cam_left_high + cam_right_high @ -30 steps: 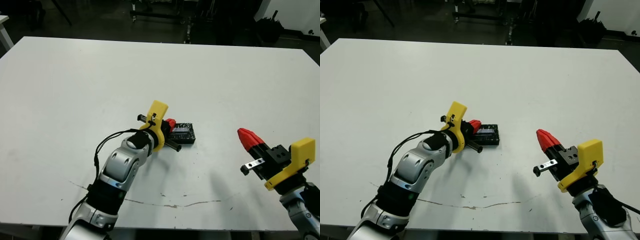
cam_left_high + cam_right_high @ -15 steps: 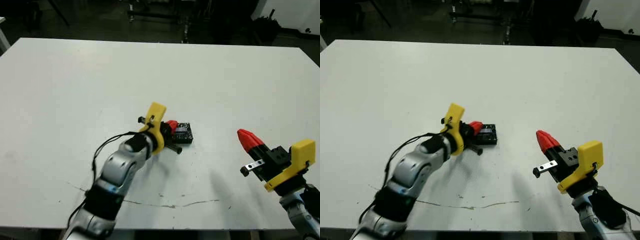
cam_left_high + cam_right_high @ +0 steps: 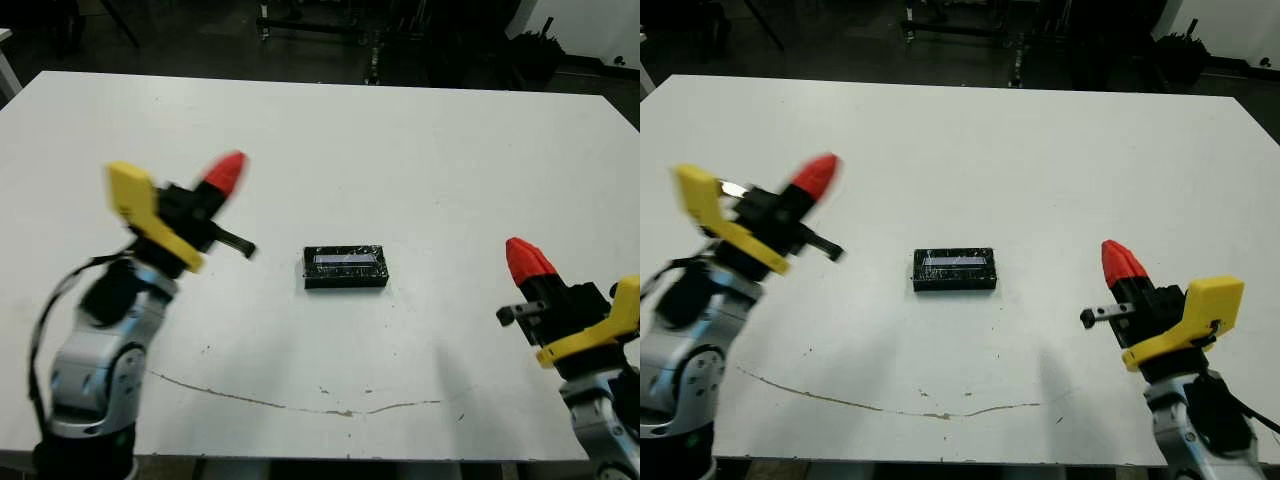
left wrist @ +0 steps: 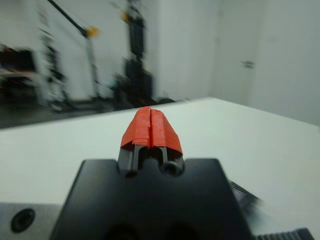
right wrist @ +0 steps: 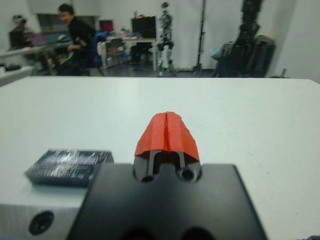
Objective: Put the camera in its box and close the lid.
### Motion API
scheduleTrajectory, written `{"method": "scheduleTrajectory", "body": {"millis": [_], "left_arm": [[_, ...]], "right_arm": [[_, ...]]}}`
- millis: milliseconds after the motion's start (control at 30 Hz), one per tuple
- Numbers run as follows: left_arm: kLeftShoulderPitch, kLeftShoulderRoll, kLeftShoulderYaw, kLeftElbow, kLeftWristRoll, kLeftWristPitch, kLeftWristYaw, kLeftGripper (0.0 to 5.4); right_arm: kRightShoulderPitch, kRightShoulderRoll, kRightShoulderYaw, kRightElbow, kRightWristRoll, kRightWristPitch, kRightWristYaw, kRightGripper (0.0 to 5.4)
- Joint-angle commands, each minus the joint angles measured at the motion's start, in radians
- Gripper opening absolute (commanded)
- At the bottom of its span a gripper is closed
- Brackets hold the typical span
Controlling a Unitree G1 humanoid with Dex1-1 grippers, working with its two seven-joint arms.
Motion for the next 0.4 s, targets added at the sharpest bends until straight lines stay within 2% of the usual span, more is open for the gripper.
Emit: {"method": "scheduleTrajectory", "body": {"millis": [33, 167, 233, 400], "left_arm": [[0.070, -0.043, -0.011, 0.056, 0.066, -0.119, 0.061, 0.02], [0.163, -0.134, -0.071, 0.122, 0.156, -0.282, 0.151, 0.02], [0.198, -0.177, -0.101, 0.161, 0.183, -0.332, 0.187, 0.02], [0.225, -0.230, -0.142, 0.237, 0.219, -0.399, 0.244, 0.02]], "right_arm": [[-0.017, 0.038, 0.030, 0.022, -0.059, -0.021, -0.049, 0.00], [-0.003, 0.063, 0.116, 0.075, -0.266, -0.154, -0.103, 0.00], [0.008, 0.080, 0.153, 0.116, -0.340, -0.222, -0.118, 0.00], [0.028, 0.100, 0.186, 0.165, -0.414, -0.292, -0.123, 0.00]]}}
